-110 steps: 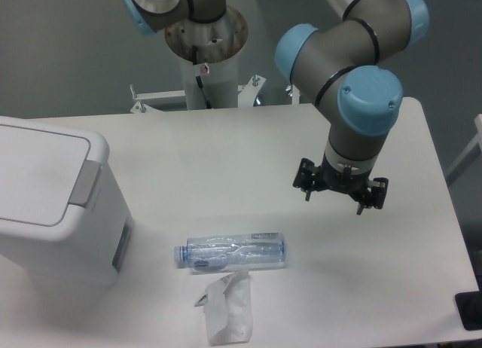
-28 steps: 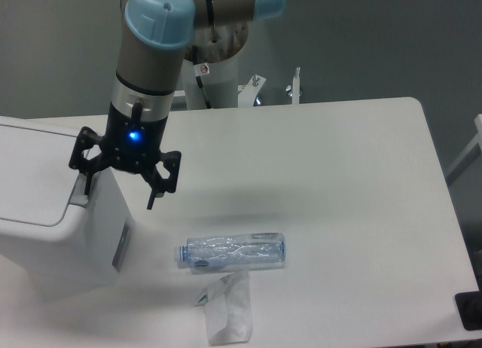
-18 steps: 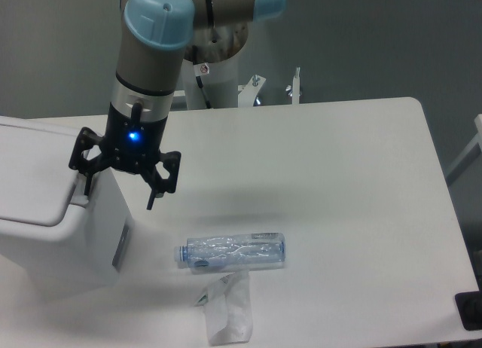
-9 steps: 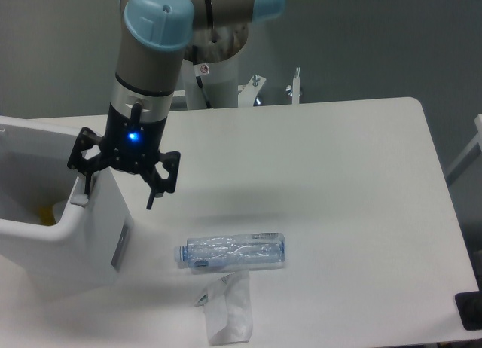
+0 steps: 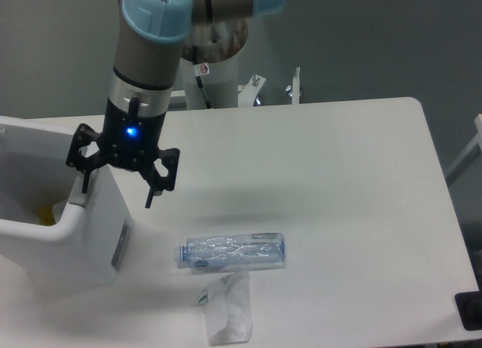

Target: Open the trash can

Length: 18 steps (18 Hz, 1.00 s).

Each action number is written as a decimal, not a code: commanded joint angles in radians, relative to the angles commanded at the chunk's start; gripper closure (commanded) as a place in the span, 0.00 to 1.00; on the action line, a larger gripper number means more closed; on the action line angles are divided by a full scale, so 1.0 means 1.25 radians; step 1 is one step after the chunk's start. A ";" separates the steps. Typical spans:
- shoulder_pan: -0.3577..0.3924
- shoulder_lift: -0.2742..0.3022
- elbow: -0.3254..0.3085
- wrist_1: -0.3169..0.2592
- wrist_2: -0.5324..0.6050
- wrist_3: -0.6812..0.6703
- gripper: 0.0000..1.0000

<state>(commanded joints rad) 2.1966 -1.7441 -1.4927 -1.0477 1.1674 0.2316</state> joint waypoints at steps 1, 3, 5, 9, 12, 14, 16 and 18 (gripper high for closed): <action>0.005 -0.009 0.006 0.001 0.006 0.001 0.00; 0.033 -0.014 0.012 0.005 0.055 0.009 0.00; 0.048 -0.017 0.012 0.012 0.127 0.038 0.00; 0.091 -0.055 0.006 0.026 0.287 0.098 0.00; 0.124 -0.094 0.007 0.027 0.317 0.142 0.00; 0.151 -0.120 0.005 0.026 0.319 0.162 0.00; 0.191 -0.140 -0.001 0.025 0.320 0.173 0.00; 0.215 -0.145 -0.002 0.026 0.342 0.202 0.00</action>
<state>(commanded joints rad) 2.4650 -1.9251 -1.4956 -1.0155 1.5952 0.4845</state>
